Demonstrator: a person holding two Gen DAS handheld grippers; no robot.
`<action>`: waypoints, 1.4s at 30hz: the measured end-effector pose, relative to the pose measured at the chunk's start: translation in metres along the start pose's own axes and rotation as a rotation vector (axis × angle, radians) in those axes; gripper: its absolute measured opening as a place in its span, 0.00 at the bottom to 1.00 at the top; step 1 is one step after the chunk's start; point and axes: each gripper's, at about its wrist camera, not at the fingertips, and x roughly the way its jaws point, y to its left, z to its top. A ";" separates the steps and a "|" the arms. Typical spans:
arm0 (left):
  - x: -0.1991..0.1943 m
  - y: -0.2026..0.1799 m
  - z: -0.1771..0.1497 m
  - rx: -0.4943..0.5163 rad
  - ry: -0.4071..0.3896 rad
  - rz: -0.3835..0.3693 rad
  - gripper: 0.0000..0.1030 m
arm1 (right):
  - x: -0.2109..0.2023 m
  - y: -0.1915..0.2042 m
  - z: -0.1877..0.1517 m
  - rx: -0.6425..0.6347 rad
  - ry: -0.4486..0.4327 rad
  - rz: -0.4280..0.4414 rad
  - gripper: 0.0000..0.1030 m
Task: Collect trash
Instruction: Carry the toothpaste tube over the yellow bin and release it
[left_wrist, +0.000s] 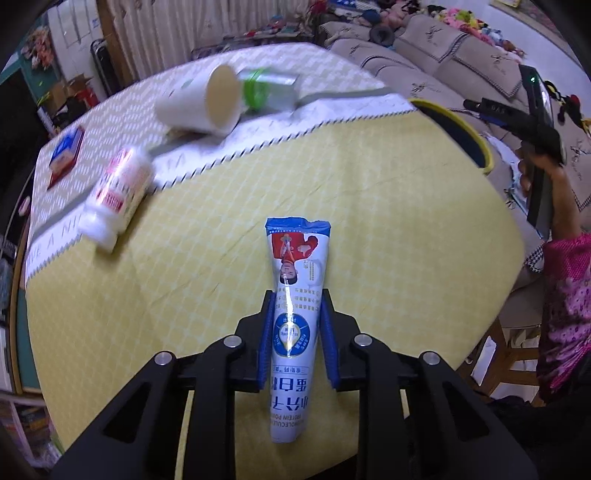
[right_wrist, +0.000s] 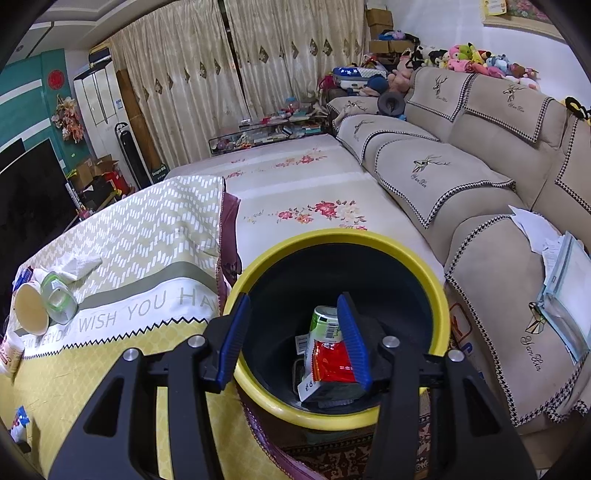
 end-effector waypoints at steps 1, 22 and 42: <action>-0.001 -0.004 0.006 0.013 -0.008 -0.005 0.23 | -0.003 -0.001 0.000 0.002 -0.003 0.000 0.46; 0.038 -0.181 0.206 0.339 -0.146 -0.163 0.23 | -0.074 -0.099 -0.024 0.116 -0.079 -0.084 0.57; 0.155 -0.291 0.306 0.338 -0.093 -0.162 0.50 | -0.075 -0.144 -0.038 0.174 -0.057 -0.125 0.58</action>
